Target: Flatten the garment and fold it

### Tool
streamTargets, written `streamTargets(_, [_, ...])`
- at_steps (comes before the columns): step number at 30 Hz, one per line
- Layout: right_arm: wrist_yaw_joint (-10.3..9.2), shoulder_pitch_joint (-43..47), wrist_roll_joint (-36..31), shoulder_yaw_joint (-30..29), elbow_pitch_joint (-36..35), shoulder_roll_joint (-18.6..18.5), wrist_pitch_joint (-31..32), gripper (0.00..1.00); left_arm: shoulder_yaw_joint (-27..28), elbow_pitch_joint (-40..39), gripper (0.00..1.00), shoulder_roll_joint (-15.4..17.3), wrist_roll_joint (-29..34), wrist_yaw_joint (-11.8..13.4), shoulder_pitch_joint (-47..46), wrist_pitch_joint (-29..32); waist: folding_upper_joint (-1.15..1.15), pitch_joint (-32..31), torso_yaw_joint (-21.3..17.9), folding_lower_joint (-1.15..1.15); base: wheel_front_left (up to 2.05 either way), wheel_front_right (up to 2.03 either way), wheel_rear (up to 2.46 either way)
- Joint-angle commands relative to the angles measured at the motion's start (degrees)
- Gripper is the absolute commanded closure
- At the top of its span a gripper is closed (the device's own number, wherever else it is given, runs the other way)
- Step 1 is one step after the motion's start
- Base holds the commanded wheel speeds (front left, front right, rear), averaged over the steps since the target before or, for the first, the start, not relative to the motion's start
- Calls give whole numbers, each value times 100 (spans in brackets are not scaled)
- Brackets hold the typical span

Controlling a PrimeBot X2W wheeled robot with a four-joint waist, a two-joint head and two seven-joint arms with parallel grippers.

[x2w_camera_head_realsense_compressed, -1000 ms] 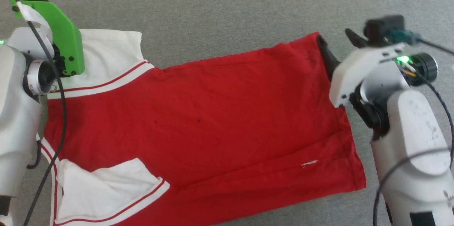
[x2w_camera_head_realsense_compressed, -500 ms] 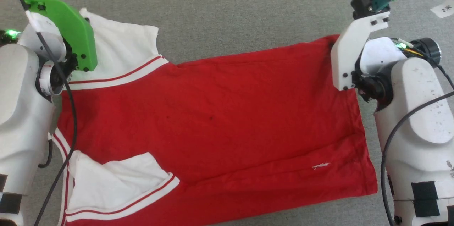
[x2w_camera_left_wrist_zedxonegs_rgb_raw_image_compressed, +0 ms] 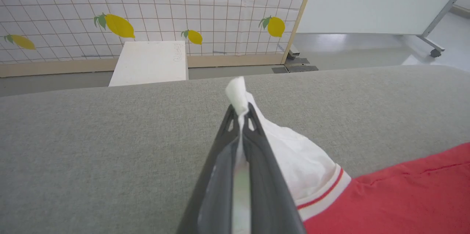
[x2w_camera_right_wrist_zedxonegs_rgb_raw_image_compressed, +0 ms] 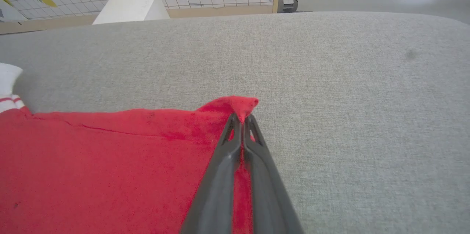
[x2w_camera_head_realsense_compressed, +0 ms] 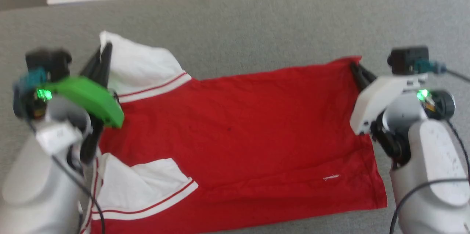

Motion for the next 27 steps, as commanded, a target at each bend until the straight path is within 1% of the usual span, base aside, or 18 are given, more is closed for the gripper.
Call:
streamTargets(1, [-9,223,71,-19,-85,1,-170,100,82,-190,100,-53,-114,67,353,-179,0,-593,239,0,0,0,0])
streamTargets(5, [-9,707,124,-119,-243,1,-422,100,215,-711,100,-104,-321,256,1247,-399,0,-945,383,0,0,0,0])
streamTargets(8, [-9,1034,169,-210,-329,1,-432,100,298,-1066,100,-136,-491,418,1866,-426,0,-1095,473,0,0,0,0])
streamTargets(13, [-9,1520,106,-500,-400,1,-201,100,313,-1433,100,-208,-844,490,2697,-311,0,-1207,652,0,0,0,0])
streamTargets(16, [-9,1751,54,-617,-396,1,100,100,277,-1492,100,-248,-1001,511,3041,-217,0,-1241,721,0,0,0,0])
streamTargets(21, [-9,2096,-188,-712,-434,1,865,100,125,-1389,100,-332,-1254,494,3488,34,0,-1259,798,0,0,0,0])
streamTargets(27, [-9,2342,-392,-704,-387,1,1760,100,-98,-981,100,-431,-1360,446,3604,277,0,-1210,861,0,0,0,0])
